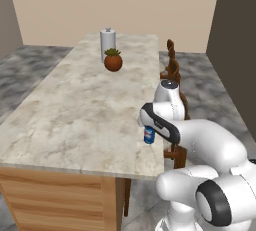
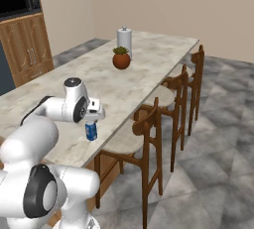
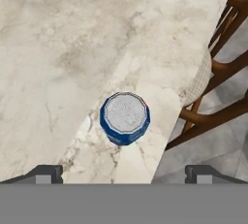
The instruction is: Four empty soda cans are scattered around the kitchen. Gather all the cans and cluster them next to the stove for recycling.
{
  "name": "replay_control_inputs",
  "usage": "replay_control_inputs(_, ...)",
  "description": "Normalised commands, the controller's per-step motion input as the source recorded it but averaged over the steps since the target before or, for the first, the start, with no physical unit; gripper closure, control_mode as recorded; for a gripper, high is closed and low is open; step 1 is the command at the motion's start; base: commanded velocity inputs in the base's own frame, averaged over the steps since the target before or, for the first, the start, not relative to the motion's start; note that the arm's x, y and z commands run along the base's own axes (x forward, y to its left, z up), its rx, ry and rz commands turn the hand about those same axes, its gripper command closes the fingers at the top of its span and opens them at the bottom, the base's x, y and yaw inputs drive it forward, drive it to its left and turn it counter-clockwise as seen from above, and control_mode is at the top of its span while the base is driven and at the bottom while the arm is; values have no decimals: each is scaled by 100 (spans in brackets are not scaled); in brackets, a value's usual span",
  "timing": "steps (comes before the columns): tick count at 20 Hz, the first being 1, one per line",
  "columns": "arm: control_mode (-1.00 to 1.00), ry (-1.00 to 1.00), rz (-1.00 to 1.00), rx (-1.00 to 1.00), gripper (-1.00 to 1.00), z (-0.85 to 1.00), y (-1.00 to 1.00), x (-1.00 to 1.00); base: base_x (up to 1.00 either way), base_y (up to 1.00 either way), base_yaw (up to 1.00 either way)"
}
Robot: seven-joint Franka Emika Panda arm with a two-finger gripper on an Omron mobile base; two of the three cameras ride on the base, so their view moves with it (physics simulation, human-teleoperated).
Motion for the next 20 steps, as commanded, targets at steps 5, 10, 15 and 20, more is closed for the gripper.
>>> replay_control_inputs(5, -100, 0, 0, 0, -100, -14, 0, 11, 0, 0, 0)
replay_control_inputs(10, -100, 0, 0, 1, -100, -11, 0, 10, 0, 0, 0)
replay_control_inputs(15, -100, 0, 0, 0, -100, -11, 0, 12, 0, 0, 0)
replay_control_inputs(20, -100, 0, 0, 0, -100, -9, 0, 12, 0, 0, 0)
